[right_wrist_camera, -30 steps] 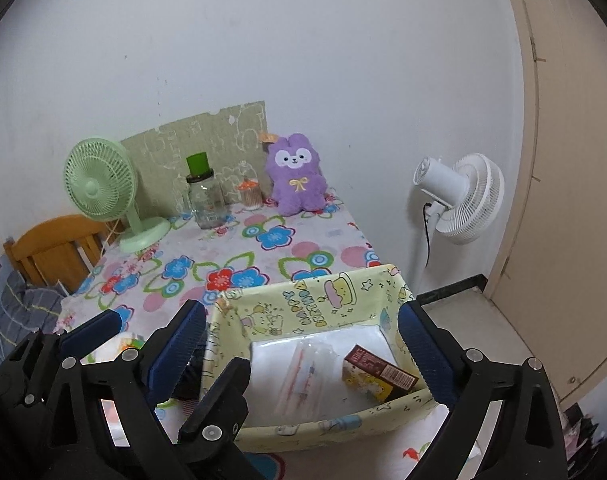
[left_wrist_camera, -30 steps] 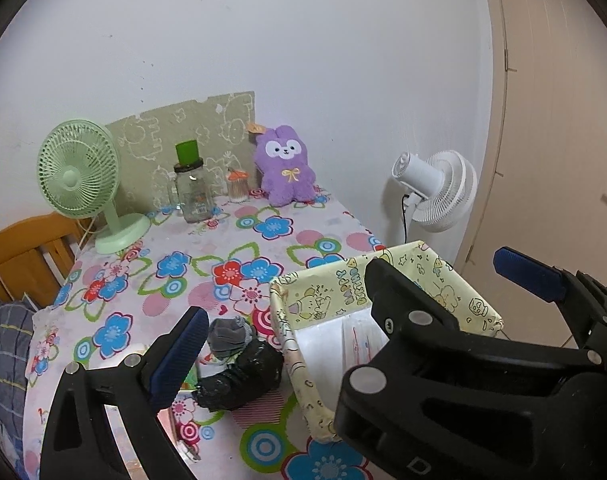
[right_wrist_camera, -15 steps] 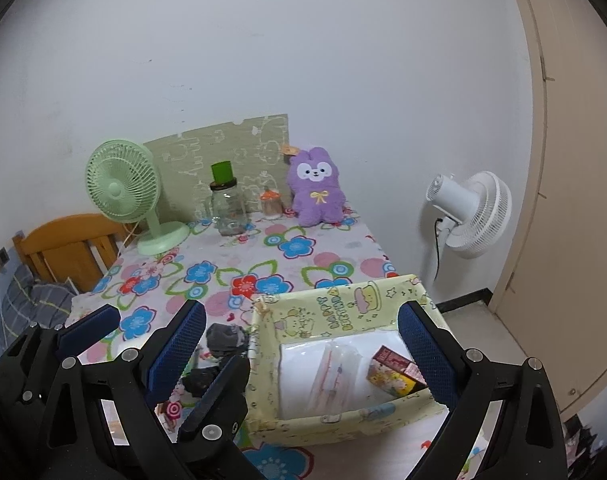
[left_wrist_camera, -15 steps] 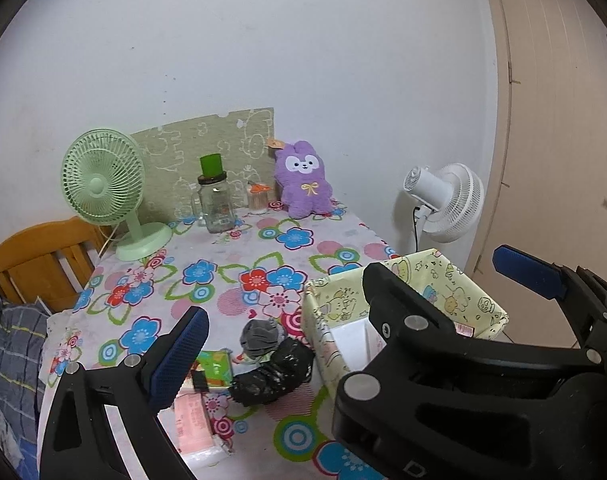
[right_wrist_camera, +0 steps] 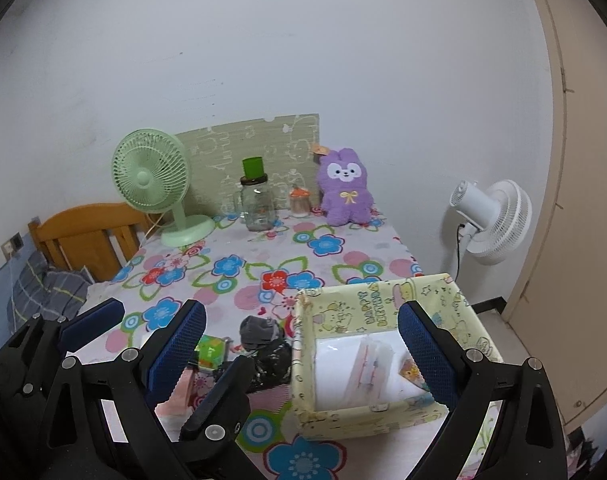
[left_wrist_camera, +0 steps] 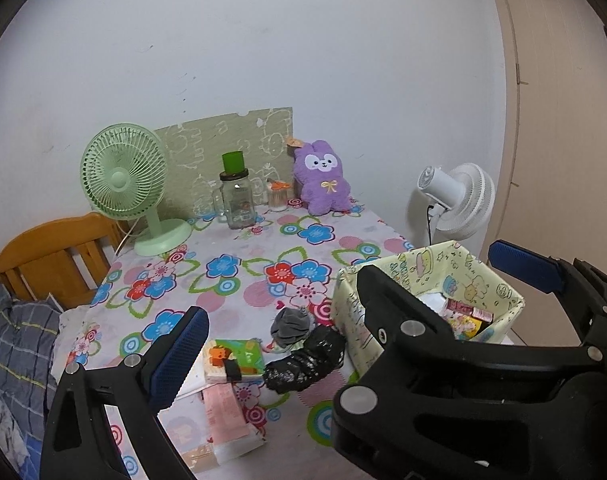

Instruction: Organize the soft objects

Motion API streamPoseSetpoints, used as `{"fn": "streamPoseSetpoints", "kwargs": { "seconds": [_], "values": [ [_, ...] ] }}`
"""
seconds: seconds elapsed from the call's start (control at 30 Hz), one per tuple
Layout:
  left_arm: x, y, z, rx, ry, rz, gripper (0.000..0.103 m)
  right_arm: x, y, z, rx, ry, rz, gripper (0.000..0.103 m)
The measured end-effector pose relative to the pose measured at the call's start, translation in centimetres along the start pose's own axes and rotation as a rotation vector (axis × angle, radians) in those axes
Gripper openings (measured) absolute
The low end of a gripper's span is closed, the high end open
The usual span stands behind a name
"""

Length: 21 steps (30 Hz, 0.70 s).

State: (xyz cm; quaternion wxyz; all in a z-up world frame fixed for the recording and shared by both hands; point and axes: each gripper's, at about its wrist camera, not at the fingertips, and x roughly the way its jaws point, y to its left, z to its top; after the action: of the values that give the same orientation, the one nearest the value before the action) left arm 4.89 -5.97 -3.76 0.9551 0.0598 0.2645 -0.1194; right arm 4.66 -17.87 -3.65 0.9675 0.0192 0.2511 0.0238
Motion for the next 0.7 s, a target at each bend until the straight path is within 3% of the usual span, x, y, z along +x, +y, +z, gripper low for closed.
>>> {"fn": "streamPoseSetpoints", "kwargs": {
  "seconds": [0.7],
  "values": [
    [0.7,2.6,-3.0,-0.009,0.046,0.025,0.100,1.8,2.9,-2.6,-0.017,0.037,0.068,0.098]
  ]
}}
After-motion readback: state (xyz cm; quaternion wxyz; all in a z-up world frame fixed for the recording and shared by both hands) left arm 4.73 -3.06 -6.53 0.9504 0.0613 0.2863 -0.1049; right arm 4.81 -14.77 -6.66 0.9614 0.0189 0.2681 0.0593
